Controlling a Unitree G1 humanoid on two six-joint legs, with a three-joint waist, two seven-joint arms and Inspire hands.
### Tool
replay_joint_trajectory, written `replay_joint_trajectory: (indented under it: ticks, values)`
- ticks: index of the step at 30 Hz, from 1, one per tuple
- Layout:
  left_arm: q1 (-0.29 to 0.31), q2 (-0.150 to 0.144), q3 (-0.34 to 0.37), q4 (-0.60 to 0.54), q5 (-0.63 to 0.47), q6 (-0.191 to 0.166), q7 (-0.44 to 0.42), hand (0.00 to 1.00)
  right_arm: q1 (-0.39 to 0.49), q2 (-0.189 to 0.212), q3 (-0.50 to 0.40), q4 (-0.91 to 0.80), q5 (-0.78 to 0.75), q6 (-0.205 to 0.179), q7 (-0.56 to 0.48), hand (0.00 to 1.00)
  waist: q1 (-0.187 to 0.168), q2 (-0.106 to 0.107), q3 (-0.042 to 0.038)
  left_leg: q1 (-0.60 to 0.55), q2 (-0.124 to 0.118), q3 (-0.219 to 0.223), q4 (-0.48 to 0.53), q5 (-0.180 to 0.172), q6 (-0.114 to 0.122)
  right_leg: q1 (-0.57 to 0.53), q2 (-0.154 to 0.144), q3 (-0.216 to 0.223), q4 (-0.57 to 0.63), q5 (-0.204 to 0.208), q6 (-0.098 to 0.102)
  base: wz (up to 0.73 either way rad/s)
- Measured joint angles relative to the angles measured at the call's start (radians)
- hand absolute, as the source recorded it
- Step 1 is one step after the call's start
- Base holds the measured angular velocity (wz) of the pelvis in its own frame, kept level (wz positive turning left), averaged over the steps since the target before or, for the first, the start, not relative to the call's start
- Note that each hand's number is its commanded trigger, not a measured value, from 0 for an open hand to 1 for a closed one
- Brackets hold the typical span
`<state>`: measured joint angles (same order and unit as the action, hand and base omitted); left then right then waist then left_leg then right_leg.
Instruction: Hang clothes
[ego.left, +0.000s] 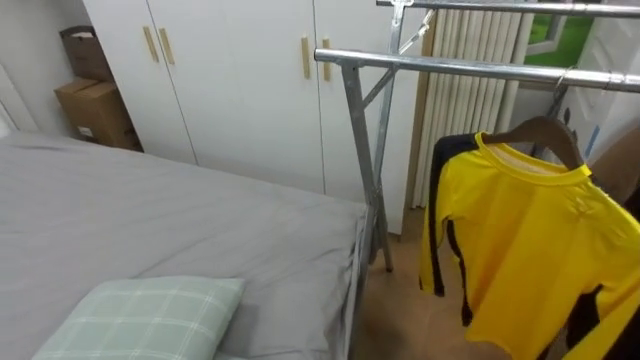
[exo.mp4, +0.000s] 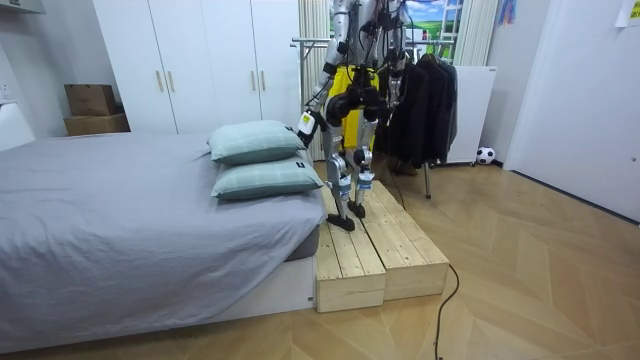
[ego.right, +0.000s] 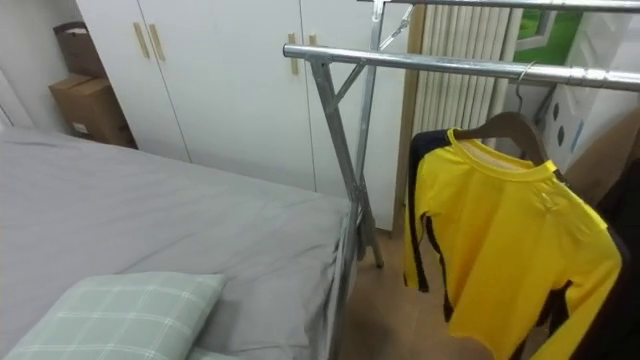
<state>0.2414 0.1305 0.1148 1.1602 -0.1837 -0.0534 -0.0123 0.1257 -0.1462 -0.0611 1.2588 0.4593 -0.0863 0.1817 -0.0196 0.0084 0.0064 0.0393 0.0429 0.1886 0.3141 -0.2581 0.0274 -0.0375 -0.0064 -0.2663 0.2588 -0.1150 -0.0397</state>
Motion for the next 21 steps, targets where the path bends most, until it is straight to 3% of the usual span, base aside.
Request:
replay_joint_trajectory:
  ticks: [5,9,13,21]
  values:
    - [0.001,0.0,0.0,-0.001,0.0,0.0,0.002,0.0,-0.013,0.003,0.021,-0.01,-0.029,-0.004,0.006,0.0,-0.002,-0.005,-0.0003,0.004,-0.004,-0.007,-0.018,0.01,-0.002,0.002,0.001,0.0,-0.01,0.001,0.003,0.03]
    - [0.0,0.005,-0.001,-0.002,-0.002,0.0,0.019,0.0,-0.018,0.003,0.085,-0.01,-0.037,-0.007,0.006,0.0,0.002,-0.018,-0.0008,0.007,-0.005,-0.013,-0.045,0.026,-0.019,0.004,0.008,-0.002,-0.032,0.002,0.002,0.01]
    - [0.0,-0.001,-0.001,-0.001,-0.003,-0.001,0.049,0.0,-0.016,0.003,0.117,-0.008,-0.036,-0.011,0.004,0.0,0.009,-0.024,0.0019,0.024,-0.003,-0.026,-0.07,0.03,-0.016,0.032,0.02,-0.011,-0.074,0.018,-0.022,0.08]
    - [-0.002,-0.013,-0.001,0.017,-0.004,-0.024,0.065,0.0,-0.034,0.004,0.12,0.024,-0.065,-0.029,0.006,0.0,0.038,-0.023,0.0049,0.043,-0.003,-0.03,-0.114,0.033,-0.021,0.047,0.03,-0.011,-0.099,0.015,-0.02,0.0]
